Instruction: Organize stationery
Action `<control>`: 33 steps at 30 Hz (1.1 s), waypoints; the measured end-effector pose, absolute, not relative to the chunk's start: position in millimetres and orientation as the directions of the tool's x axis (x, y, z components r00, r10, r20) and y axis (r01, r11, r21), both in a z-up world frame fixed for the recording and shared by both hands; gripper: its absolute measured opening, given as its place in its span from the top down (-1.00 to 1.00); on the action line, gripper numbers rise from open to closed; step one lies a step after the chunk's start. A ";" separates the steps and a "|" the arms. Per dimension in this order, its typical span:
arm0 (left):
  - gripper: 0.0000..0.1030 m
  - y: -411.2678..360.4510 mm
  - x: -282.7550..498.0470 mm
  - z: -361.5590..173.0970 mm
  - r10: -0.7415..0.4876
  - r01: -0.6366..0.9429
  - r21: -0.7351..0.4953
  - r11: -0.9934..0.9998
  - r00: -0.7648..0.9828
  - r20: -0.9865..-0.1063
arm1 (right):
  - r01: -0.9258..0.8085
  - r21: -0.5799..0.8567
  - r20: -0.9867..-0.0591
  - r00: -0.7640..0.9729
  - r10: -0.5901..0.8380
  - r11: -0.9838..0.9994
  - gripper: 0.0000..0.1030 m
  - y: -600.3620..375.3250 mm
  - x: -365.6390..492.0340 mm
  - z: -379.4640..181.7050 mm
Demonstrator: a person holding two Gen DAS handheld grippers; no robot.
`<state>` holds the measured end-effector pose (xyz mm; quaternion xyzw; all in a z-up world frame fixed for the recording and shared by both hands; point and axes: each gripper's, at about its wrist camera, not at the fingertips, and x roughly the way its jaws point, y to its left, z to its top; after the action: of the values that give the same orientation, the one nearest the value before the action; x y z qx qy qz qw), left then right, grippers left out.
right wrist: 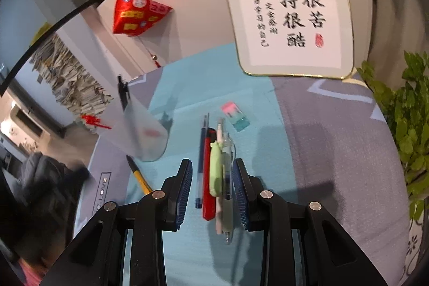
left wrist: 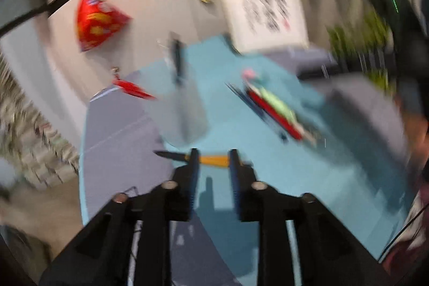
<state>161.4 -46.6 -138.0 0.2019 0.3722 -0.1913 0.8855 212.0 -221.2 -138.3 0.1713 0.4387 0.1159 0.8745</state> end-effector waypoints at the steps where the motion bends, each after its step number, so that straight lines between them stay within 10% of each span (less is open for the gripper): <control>1: 0.25 -49.3 161.2 -142.8 -0.193 0.508 0.226 0.831 0.645 -0.740 | -0.049 0.398 -0.733 0.584 0.349 0.916 0.40 -222.8 211.1 -139.5; 19: -0.13 -76.5 177.6 -184.8 -0.235 0.814 0.380 0.439 0.513 -0.826 | 0.075 0.398 -0.809 0.498 0.311 0.914 0.40 -245.4 201.9 -162.9; 22: 0.58 -80.7 182.7 -188.5 -0.249 0.838 0.381 0.390 0.494 -0.833 | 0.082 0.402 -0.812 0.492 0.314 0.912 0.40 -244.0 202.9 -163.3; 33: 0.94 -67.7 201.5 -177.1 -0.306 0.777 0.016 0.629 0.266 -0.914 | 0.072 0.382 -0.817 0.491 0.300 0.921 0.40 -238.9 198.6 -154.9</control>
<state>201.5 -67.7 -177.1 0.2408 0.4894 -0.3571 0.7583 198.6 -238.9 -154.9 0.1865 0.4997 0.0676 0.8432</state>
